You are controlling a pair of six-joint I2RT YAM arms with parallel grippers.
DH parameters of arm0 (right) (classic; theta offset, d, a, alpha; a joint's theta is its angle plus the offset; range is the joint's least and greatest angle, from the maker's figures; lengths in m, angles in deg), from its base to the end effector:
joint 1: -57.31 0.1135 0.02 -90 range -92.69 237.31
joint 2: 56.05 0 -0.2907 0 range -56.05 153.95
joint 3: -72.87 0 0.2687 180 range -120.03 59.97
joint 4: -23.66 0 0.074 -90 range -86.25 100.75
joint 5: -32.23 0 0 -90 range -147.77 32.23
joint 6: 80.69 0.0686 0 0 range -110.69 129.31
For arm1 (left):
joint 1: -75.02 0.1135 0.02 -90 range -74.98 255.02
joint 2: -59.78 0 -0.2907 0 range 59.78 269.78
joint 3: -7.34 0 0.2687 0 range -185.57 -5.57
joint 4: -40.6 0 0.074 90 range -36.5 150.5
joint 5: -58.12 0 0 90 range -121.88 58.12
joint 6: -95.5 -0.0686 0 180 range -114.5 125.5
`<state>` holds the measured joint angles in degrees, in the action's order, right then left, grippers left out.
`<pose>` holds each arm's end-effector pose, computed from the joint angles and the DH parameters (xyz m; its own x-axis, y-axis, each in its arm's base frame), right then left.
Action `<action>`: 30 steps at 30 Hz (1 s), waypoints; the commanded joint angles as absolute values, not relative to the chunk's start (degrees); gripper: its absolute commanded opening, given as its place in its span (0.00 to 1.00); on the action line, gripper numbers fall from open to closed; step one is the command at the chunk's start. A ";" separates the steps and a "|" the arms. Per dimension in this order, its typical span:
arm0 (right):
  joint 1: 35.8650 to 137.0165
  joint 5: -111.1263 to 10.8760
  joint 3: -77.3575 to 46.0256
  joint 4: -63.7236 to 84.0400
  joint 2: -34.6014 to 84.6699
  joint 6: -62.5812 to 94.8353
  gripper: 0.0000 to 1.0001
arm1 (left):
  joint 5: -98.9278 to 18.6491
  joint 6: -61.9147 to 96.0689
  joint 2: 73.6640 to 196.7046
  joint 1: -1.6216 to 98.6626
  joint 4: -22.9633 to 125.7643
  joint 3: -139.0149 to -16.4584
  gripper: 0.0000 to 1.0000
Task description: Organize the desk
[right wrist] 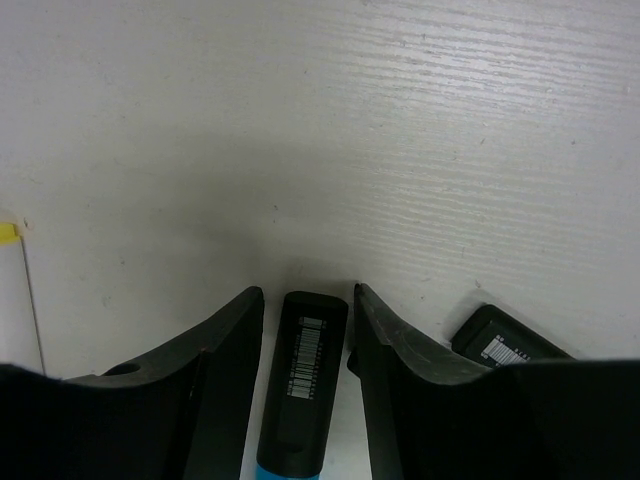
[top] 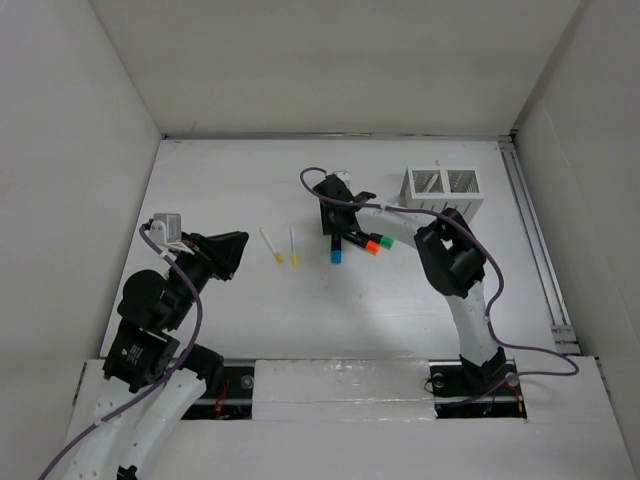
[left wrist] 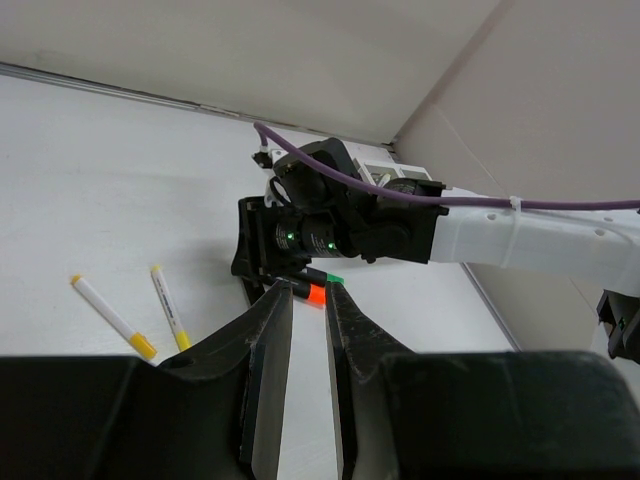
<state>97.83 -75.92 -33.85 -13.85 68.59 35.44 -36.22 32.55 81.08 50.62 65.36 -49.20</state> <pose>0.4091 0.3215 0.1554 -0.7747 -0.1116 -0.6224 -0.1580 0.9872 0.0196 0.0968 -0.0496 0.4000 -0.0706 -0.4659 -0.8820 0.5025 0.7472 -0.4349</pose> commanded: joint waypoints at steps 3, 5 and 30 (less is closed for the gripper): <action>98.88 -76.66 -35.31 -15.18 68.41 37.88 0.46 | -36.62 31.95 80.78 50.32 62.91 -50.30 0.17; 98.89 -76.92 -35.39 -15.35 68.93 38.31 0.45 | -36.62 31.95 80.78 50.32 62.91 -50.22 0.17; 95.46 -79.47 -21.08 0.90 45.92 45.52 0.08 | -36.62 31.95 80.78 50.32 63.08 -50.30 0.17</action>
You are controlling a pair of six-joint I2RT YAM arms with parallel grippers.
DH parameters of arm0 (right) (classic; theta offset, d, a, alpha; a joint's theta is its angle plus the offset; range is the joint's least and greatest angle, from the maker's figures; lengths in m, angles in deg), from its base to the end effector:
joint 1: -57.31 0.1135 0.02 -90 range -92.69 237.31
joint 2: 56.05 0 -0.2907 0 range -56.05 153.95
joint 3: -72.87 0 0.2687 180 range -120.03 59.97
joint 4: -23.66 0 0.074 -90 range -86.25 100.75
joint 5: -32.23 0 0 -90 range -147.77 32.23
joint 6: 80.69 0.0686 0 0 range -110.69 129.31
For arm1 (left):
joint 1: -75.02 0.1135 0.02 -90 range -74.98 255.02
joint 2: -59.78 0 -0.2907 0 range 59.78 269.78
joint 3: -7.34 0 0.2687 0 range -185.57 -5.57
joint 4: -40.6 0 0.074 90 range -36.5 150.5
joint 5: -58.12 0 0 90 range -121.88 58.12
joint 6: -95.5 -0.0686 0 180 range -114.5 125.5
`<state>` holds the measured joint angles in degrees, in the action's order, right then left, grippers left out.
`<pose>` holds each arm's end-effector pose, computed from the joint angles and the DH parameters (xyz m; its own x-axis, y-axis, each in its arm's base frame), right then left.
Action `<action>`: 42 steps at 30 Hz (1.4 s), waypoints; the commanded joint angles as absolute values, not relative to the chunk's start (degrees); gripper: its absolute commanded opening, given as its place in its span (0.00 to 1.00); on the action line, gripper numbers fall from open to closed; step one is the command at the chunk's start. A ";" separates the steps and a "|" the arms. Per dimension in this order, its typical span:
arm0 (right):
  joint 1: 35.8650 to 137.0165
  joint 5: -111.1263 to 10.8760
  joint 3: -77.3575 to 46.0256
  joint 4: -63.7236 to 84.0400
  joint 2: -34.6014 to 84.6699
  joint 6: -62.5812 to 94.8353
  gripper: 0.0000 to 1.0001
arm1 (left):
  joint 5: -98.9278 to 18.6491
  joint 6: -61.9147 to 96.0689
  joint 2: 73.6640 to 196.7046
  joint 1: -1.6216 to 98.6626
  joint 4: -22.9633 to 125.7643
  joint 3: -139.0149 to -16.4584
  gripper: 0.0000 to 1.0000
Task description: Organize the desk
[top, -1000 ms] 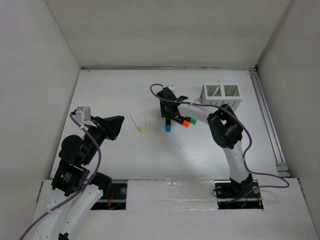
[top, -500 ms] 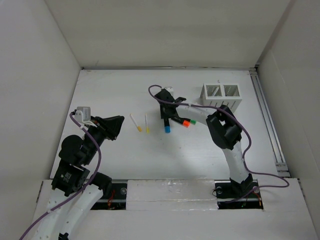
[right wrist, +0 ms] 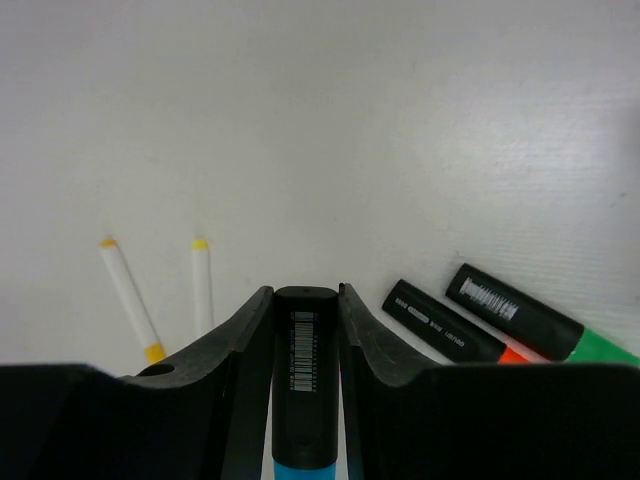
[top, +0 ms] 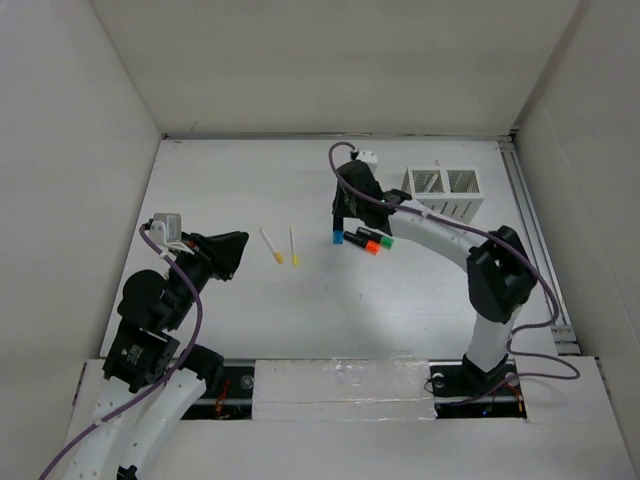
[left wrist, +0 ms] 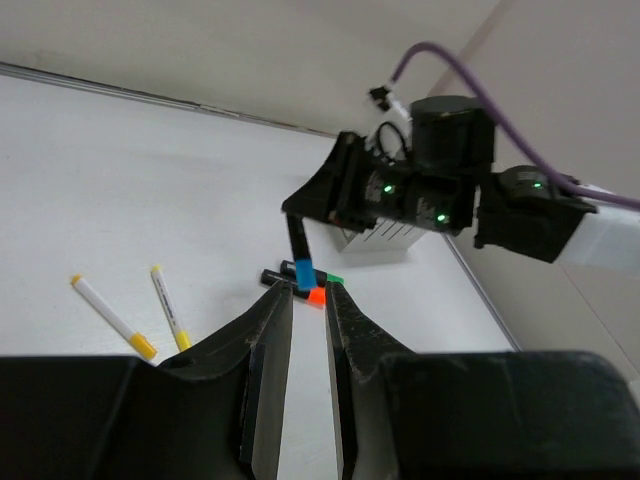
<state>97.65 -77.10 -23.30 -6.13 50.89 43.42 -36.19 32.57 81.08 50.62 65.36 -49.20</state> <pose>0.3760 0.2896 0.2512 -0.6454 0.1461 -0.7497 -0.0691 0.9663 0.2478 0.0968 -0.0496 0.4000 -0.0706 -0.4663 -0.8818 0.5021 0.7472 -0.4353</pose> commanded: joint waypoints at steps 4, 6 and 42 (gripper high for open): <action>88.89 -81.93 -17.56 2.49 39.59 47.54 0.08 | -36.54 31.95 80.87 50.32 62.91 -50.30 0.17; 85.72 -83.95 -16.76 2.41 36.16 48.33 0.08 | -36.62 31.95 81.05 50.32 62.91 -50.30 0.17; 64.43 -116.39 -19.13 13.74 43.44 42.62 0.09 | -36.54 31.95 81.58 50.32 63.17 -50.22 0.17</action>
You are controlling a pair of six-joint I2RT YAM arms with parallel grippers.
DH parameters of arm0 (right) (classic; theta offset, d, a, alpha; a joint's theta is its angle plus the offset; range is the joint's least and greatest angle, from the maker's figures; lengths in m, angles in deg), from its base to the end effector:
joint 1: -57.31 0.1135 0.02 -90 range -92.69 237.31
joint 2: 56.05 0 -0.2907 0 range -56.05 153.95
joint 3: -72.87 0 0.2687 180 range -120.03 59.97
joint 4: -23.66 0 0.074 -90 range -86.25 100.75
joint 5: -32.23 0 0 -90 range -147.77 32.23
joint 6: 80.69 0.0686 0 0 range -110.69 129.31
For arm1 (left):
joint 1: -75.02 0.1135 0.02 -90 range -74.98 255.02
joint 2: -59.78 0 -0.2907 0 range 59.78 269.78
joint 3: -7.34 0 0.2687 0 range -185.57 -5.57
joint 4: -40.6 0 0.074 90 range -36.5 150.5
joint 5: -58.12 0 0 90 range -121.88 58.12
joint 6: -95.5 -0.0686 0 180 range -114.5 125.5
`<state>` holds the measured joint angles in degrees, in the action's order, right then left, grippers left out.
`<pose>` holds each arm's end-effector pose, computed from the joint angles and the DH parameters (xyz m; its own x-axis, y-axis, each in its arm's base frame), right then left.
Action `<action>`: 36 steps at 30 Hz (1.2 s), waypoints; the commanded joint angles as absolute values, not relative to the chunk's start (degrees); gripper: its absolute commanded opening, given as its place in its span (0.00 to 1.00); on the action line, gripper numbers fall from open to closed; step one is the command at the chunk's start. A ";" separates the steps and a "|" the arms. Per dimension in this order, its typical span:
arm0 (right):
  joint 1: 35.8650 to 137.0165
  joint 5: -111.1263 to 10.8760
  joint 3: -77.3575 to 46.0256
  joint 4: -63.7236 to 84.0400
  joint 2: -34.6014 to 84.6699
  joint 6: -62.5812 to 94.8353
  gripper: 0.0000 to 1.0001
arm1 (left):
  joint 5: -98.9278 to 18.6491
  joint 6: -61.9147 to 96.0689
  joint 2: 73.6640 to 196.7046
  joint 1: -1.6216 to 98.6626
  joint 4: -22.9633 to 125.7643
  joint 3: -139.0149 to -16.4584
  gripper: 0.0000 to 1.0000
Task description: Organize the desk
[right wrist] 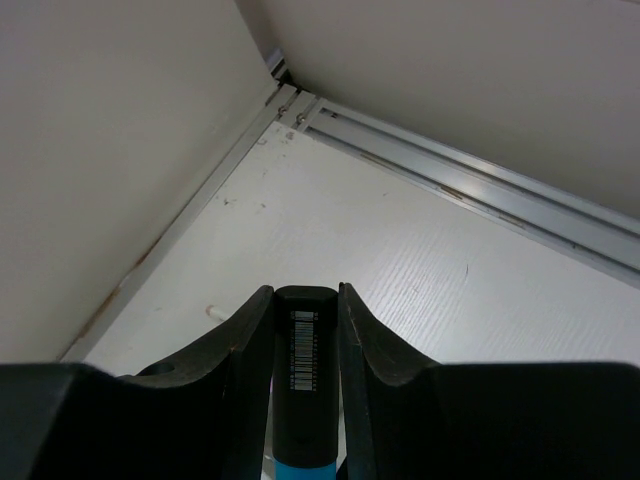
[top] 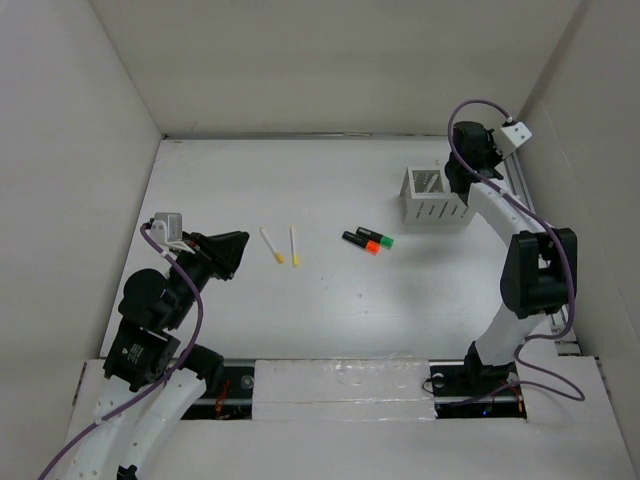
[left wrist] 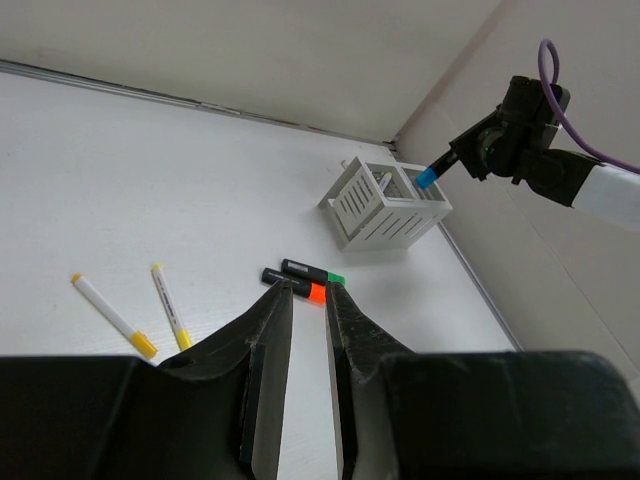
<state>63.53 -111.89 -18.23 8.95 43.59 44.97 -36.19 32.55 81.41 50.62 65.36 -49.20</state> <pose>0.4428 -0.0077 0.3151 0.0756 0.3519 -0.9330 0.7785 0.5639 0.2758 0.0983 -0.0503 0.3995 -0.0750 -0.4639 -0.8827 0.4999 0.7484 -0.4359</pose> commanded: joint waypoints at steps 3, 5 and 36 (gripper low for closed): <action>64.43 -117.00 -18.96 13.83 43.97 42.80 0.09 | -36.54 31.95 81.58 50.32 63.17 -50.22 0.17; 64.96 -117.97 -18.78 14.09 44.41 42.54 0.09 | -36.54 31.95 81.49 50.32 63.17 -50.30 0.17; 82.61 -105.52 -16.33 9.35 32.12 34.21 0.11 | -36.45 31.95 81.14 50.32 63.00 -50.22 0.17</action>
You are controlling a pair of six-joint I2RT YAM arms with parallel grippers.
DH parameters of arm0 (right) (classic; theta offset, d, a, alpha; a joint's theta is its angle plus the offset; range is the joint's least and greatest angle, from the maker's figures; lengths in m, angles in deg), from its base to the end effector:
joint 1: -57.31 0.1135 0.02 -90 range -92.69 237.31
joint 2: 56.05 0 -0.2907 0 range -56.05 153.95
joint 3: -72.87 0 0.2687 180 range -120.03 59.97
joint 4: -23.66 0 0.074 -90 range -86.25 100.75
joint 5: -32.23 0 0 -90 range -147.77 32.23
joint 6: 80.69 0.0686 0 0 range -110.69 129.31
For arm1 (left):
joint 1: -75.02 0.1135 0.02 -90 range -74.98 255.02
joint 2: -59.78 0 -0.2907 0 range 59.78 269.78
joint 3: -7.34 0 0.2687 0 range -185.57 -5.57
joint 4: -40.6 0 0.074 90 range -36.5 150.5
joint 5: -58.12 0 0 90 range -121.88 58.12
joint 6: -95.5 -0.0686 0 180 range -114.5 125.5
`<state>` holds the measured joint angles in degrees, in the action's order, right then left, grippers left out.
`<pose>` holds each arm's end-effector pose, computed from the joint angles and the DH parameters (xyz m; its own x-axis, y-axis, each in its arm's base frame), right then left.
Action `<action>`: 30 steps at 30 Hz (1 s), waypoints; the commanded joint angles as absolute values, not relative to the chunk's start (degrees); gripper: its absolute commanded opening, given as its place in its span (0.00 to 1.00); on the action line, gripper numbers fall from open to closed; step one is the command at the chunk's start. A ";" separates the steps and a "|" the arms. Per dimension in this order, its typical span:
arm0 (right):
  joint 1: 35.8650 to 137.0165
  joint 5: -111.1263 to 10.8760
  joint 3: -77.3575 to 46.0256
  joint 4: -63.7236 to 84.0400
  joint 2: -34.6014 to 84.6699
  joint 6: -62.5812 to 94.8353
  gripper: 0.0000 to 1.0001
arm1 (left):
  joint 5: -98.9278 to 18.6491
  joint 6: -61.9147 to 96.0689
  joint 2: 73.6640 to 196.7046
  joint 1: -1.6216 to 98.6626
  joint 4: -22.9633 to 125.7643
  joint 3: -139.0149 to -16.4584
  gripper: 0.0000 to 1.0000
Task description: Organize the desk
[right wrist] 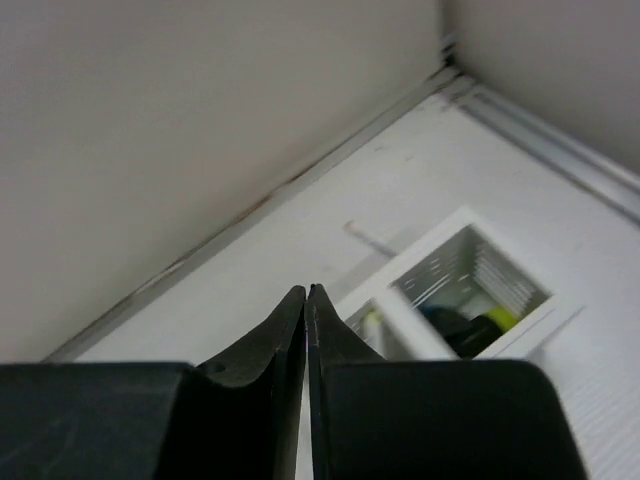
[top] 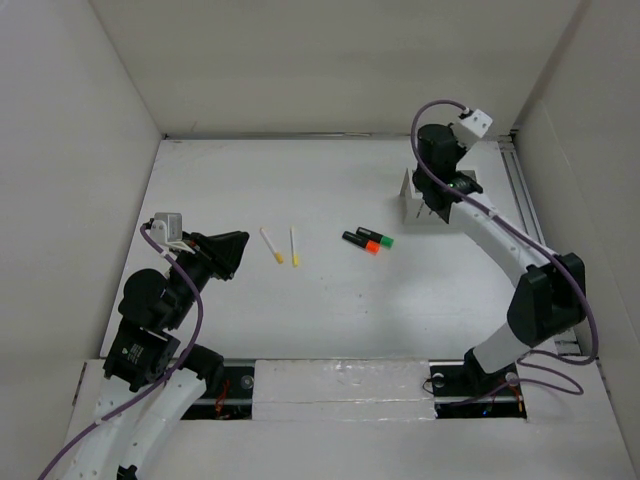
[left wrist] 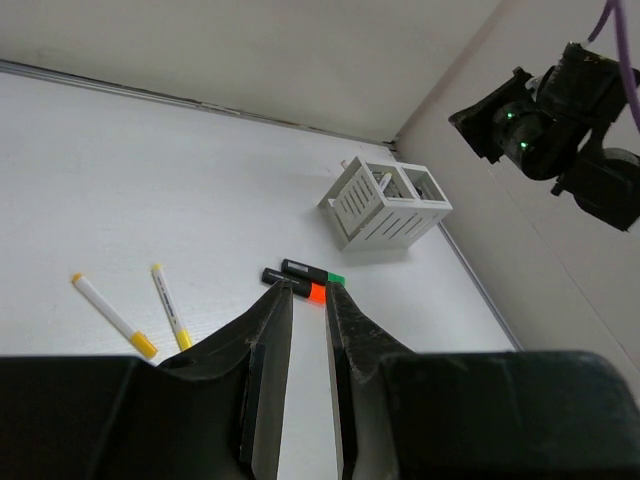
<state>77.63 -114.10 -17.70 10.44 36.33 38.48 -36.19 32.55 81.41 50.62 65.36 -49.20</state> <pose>0.4032 0.0884 0.3664 0.0612 0.3108 -0.9485 0.6086 0.7416 0.2823 0.0983 -0.0503 0.3995 -0.0750 -0.4639 -0.8827 0.4999 0.7484 -0.4359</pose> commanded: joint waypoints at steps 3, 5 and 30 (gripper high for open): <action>89.38 -95.05 -14.31 8.56 30.62 29.72 0.01 | -36.45 31.95 81.22 50.32 62.91 -50.30 0.17; 91.93 -89.25 -11.67 8.03 30.44 29.00 0.00 | -36.62 31.95 81.14 50.32 62.91 -50.22 0.17; 96.86 -68.05 -23.61 -9.37 57.76 23.46 0.55 | -36.89 31.95 81.58 50.32 62.64 -50.13 0.17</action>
<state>96.51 -66.56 -20.04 -7.68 57.01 25.32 -36.22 32.55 81.41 50.62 65.34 -49.20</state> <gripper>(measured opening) 0.557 0.168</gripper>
